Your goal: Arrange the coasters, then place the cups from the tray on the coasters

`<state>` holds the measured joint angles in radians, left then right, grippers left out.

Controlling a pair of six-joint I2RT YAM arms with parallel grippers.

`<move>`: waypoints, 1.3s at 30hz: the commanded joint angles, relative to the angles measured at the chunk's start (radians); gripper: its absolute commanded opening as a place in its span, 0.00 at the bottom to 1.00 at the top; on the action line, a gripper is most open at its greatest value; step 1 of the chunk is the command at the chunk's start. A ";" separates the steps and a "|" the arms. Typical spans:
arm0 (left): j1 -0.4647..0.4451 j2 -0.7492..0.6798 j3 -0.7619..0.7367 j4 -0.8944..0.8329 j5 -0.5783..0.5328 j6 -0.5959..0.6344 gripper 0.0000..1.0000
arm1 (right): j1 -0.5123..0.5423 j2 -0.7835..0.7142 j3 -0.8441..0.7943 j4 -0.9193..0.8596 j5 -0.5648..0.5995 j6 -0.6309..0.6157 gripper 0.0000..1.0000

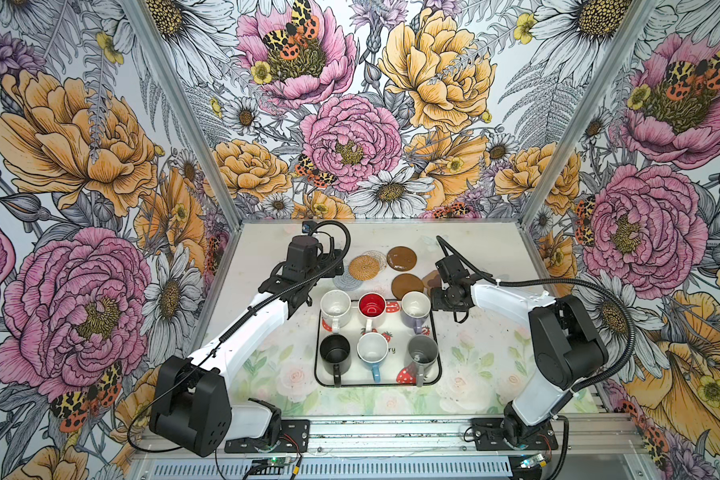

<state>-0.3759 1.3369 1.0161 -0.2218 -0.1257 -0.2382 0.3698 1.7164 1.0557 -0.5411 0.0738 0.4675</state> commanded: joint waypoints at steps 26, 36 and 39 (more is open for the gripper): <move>-0.006 -0.039 0.001 -0.014 -0.012 -0.015 0.92 | -0.044 0.182 0.148 0.038 -0.003 0.046 0.62; -0.007 -0.042 -0.002 -0.019 -0.026 -0.011 0.92 | -0.100 0.225 0.169 0.052 -0.037 0.064 0.62; -0.006 -0.041 -0.002 -0.019 -0.026 -0.011 0.92 | -0.117 0.233 0.182 0.053 -0.039 0.063 0.61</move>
<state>-0.3767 1.3220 1.0157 -0.2371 -0.1333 -0.2375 0.2737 1.9060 1.2213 -0.4999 0.0433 0.5159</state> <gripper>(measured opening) 0.919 0.615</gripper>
